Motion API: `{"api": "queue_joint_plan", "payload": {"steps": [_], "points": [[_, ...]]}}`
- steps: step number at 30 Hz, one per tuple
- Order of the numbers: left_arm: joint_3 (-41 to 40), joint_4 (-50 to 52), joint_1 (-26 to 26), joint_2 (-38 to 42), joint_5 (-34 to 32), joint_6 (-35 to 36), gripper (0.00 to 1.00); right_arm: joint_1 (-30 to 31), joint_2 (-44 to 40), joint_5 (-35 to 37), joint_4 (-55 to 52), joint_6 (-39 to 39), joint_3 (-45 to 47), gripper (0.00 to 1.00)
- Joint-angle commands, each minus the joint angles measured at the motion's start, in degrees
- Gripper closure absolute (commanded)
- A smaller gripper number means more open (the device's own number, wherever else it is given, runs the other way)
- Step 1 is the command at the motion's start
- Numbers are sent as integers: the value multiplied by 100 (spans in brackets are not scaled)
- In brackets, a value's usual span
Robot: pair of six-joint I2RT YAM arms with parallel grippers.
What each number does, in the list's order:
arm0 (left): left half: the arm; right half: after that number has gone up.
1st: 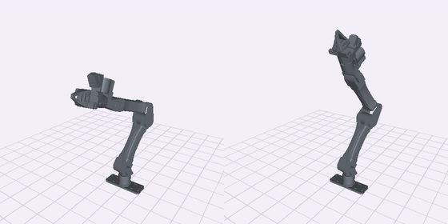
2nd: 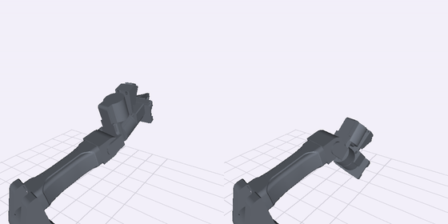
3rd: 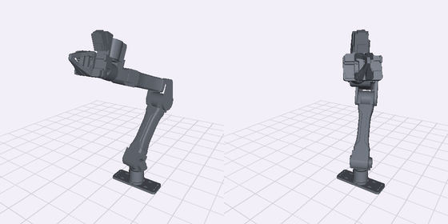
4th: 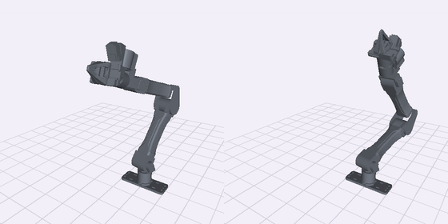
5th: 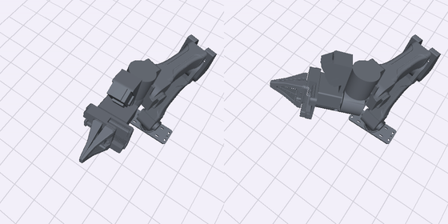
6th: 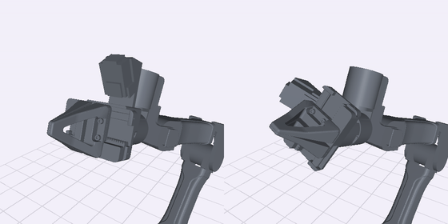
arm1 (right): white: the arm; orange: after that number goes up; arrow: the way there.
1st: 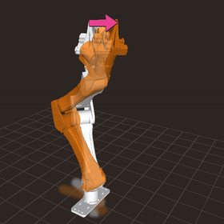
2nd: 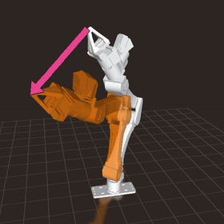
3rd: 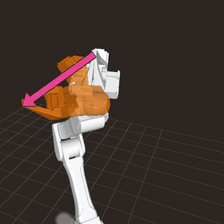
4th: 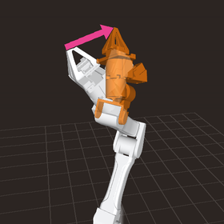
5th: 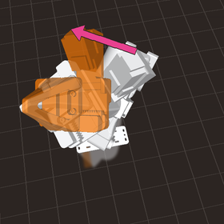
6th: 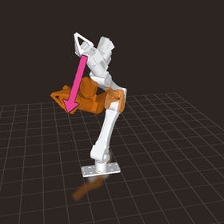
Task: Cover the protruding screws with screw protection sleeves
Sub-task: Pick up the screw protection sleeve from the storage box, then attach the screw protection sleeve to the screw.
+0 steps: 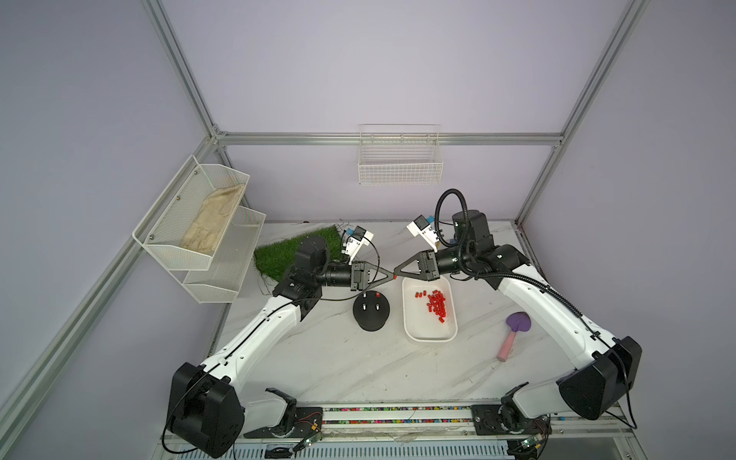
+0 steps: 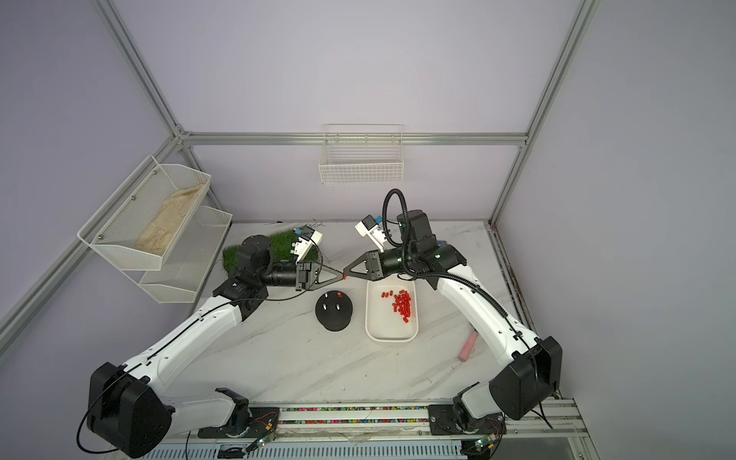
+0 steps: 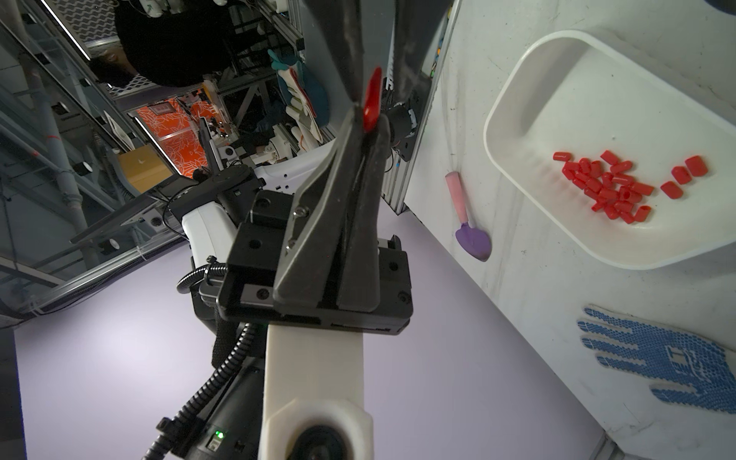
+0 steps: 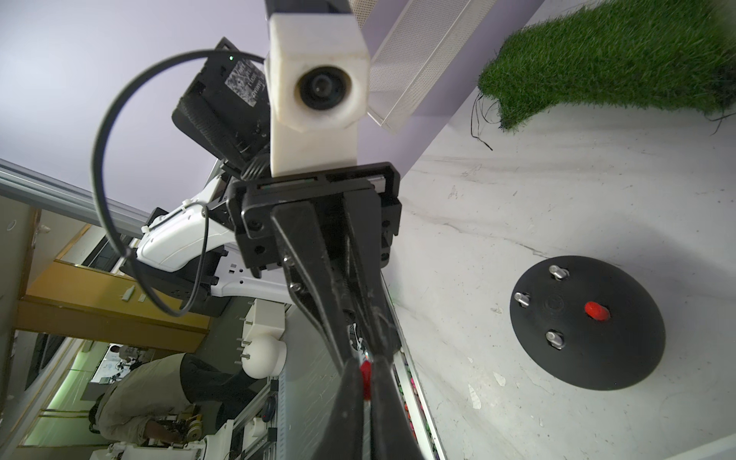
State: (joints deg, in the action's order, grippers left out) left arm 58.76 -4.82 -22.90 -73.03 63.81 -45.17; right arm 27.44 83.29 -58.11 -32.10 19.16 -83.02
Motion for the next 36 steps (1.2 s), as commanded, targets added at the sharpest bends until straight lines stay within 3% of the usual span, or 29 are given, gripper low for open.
{"api": "queue_joint_plan", "payload": {"steps": [1, 10, 15, 21, 26, 36], "points": [[75, -47, 52, 219, -88, 131, 73, 38, -47, 150, 177, -129, 40, 92], [-384, 16, 678, 821, -622, 11, 65, 38, -106, 1015, 76, -272, 176, 93], [-578, 1135, 892, 1298, -1614, 394, 57, 242, -156, 1946, 85, -406, 345, 93], [-790, 2368, 911, 1725, -3002, 589, 55, 644, -181, 2834, 475, -344, 749, 93], [-1210, 2835, 911, 2049, -3873, 391, 50, 1074, -107, 3539, 753, -406, 998, 93], [-1727, 3144, 910, 2294, -4177, 27, 47, 1605, 81, 4265, 1314, -386, 1530, 93]]}}
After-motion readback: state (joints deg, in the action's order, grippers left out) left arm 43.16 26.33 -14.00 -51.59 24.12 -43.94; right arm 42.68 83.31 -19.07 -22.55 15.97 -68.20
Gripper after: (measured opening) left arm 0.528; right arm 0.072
